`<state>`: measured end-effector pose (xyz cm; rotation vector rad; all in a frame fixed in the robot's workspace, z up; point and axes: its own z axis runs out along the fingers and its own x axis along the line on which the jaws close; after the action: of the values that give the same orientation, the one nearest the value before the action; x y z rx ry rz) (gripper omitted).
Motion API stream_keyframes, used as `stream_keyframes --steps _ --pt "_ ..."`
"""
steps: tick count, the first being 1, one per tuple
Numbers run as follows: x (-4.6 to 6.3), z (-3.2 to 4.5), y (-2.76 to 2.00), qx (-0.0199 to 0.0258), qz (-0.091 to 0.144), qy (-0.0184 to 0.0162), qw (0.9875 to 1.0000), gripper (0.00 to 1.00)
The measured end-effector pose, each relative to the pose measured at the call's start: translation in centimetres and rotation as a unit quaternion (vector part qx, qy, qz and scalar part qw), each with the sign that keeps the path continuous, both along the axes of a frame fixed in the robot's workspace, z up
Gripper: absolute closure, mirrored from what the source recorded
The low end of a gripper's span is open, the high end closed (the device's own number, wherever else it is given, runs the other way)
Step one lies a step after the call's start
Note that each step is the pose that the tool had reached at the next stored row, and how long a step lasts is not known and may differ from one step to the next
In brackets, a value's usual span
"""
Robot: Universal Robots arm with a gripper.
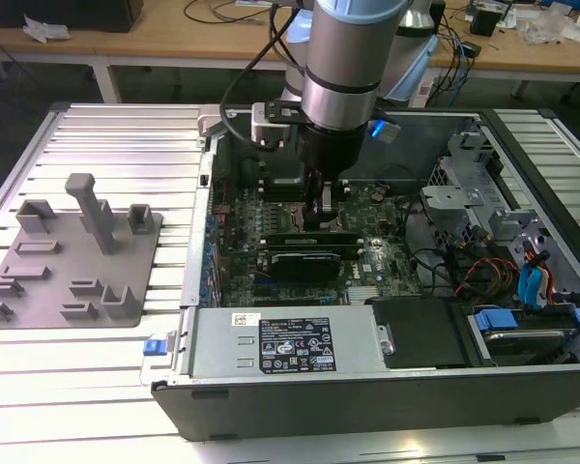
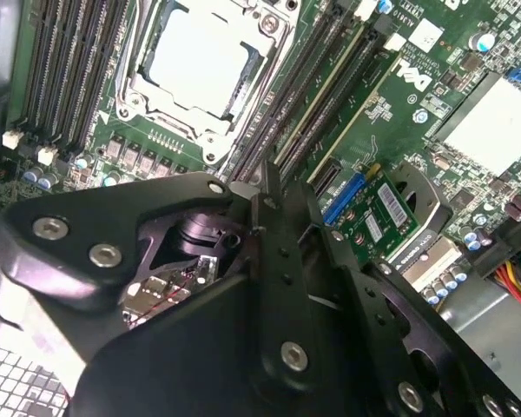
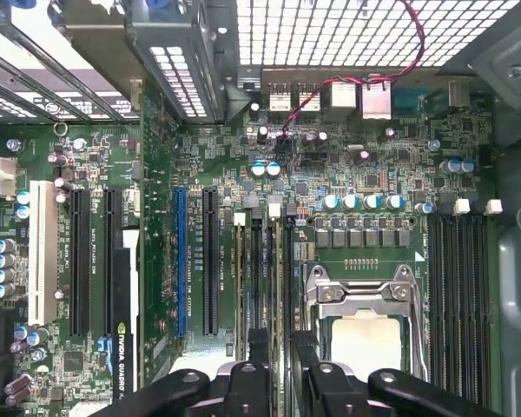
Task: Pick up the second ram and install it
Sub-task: 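Insert the second ram into the second slot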
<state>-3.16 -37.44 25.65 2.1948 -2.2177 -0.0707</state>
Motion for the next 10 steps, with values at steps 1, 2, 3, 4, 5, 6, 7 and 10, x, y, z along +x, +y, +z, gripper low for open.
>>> stream_keyframes --steps 1,2,3,4,5,6,7,10 --pt "0.00 0.00 0.00 0.0000 0.000 0.0000 1.0000 0.77" --pt "0.00 0.00 0.00 0.0000 0.000 0.0000 1.0000 0.78" --pt "0.01 0.00 0.00 0.0000 0.000 0.0000 1.0000 0.92" --pt "0.01 0.00 0.00 0.0000 0.000 0.0000 1.0000 0.92" --pt "0.01 0.00 0.00 0.0000 0.000 0.0000 1.0000 0.92" --pt "0.02 -0.02 0.07 0.0001 0.000 0.0000 1.0000 0.92" --pt "0.05 -0.10 0.17 0.0001 0.000 0.0000 1.0000 0.92" --pt "0.38 -0.30 0.23 -0.0001 -0.001 0.0000 1.0000 0.92"
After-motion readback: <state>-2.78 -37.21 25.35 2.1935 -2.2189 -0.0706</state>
